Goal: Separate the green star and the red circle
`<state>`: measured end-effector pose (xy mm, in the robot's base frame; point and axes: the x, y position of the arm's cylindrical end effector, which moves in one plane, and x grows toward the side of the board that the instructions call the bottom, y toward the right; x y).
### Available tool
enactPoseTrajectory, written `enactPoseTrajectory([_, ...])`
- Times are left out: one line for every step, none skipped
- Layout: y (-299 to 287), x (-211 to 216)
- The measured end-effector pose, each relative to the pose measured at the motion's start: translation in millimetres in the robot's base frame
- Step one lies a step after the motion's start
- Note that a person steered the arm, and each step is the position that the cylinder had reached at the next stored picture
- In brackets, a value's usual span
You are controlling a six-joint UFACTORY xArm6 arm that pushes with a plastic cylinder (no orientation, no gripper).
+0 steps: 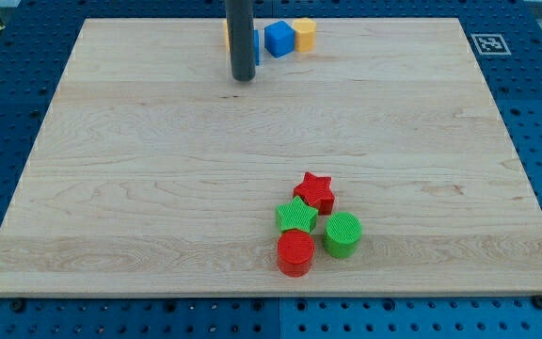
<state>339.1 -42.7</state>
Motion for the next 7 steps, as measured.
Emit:
enactPoseTrajectory([0,38])
enactPoseTrajectory([0,73])
enactPoseTrajectory([0,73])
enactPoseTrajectory([-1,73])
enactPoseTrajectory([-18,85])
enactPoseTrajectory([-24,153])
enactPoseTrajectory([-24,240])
